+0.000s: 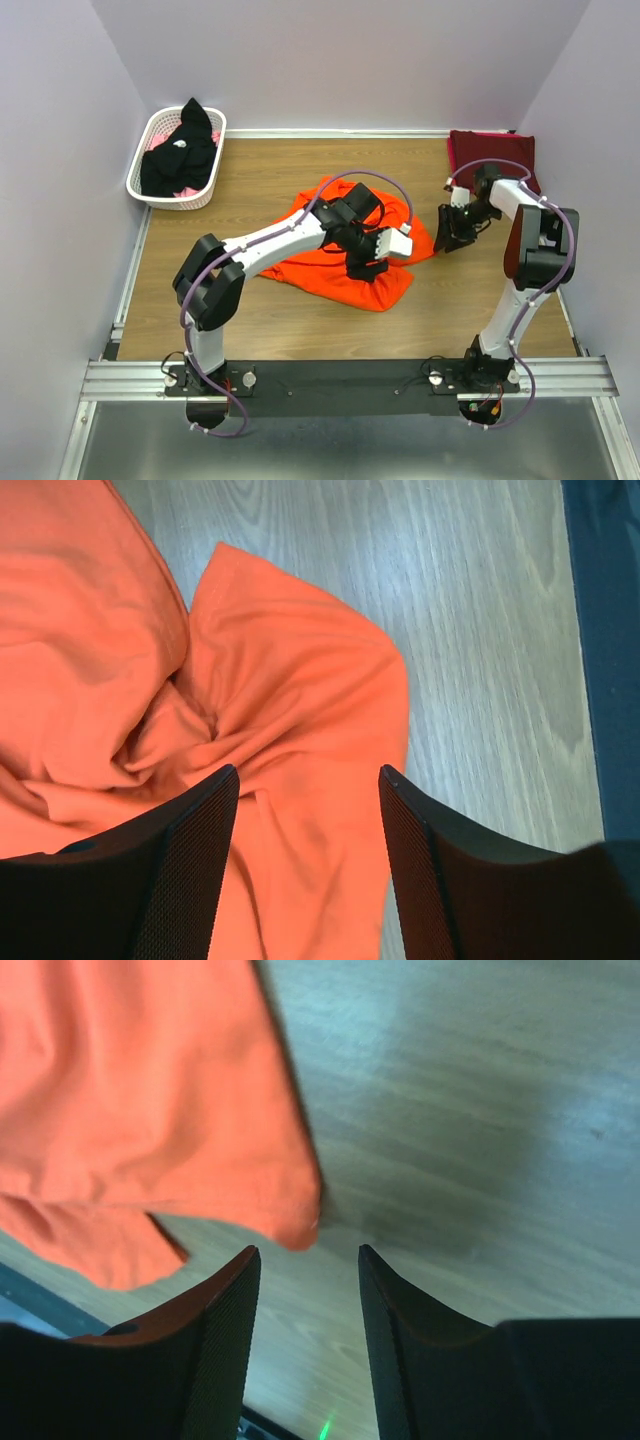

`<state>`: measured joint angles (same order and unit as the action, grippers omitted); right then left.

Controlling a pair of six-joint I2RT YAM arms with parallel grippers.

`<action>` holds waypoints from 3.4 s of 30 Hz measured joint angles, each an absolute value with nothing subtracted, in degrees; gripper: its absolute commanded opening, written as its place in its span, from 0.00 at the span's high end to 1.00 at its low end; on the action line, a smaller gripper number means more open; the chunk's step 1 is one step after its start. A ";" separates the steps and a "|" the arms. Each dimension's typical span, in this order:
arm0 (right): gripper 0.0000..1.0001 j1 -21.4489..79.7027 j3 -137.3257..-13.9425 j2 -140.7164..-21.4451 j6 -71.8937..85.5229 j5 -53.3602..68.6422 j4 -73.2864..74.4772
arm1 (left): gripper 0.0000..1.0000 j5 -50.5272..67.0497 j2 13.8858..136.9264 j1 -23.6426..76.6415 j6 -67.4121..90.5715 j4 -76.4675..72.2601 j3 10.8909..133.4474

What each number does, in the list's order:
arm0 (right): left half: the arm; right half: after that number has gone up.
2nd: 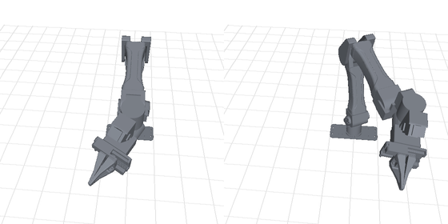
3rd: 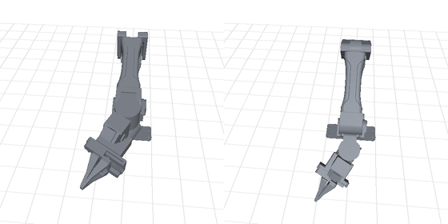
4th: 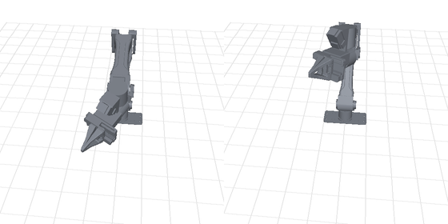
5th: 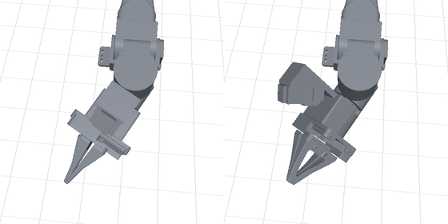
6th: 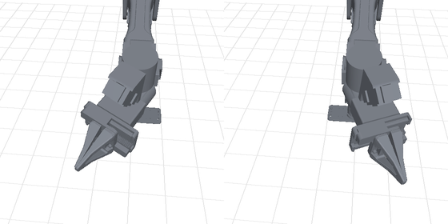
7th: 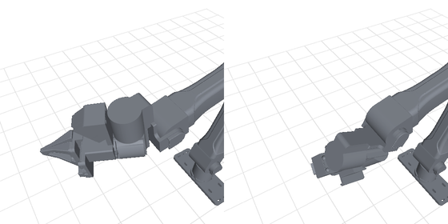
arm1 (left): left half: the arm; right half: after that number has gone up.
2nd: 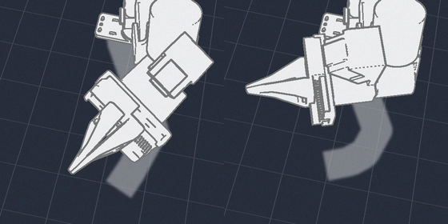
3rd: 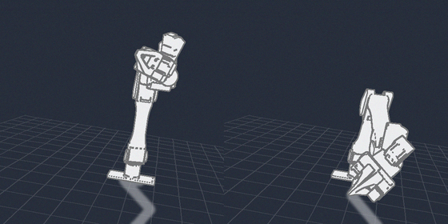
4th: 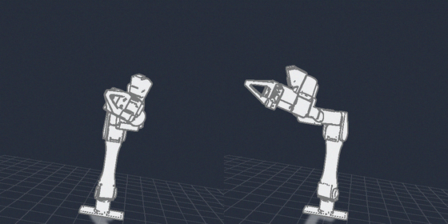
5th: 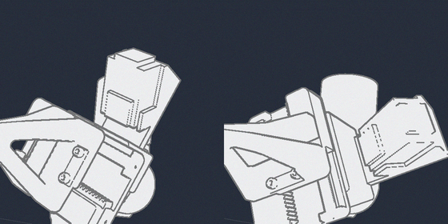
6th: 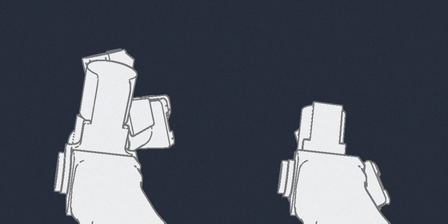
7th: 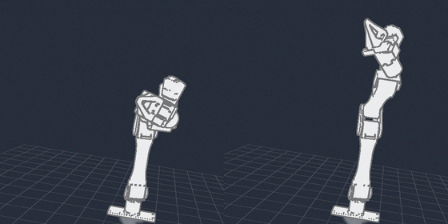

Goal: Fold and stack the t-shirts
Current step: Flatten out the tshirt

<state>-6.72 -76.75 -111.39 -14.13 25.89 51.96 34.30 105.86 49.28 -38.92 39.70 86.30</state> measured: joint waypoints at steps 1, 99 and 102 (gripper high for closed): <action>0.50 -6.72 -76.64 -111.72 -13.91 25.91 51.51 | 0.33 33.78 105.86 49.69 -38.50 38.70 85.84; 0.99 -6.31 -84.58 -112.49 -17.58 16.38 46.65 | 1.00 21.67 104.99 31.70 -26.13 25.10 74.91; 1.00 -6.33 -83.55 -112.40 -18.63 15.09 46.70 | 1.00 21.41 97.41 25.50 -28.29 27.16 69.84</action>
<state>-6.33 -83.55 -112.40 -18.63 15.09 46.70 21.41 97.41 25.50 -28.29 27.16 69.84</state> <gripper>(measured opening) 0.011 0.011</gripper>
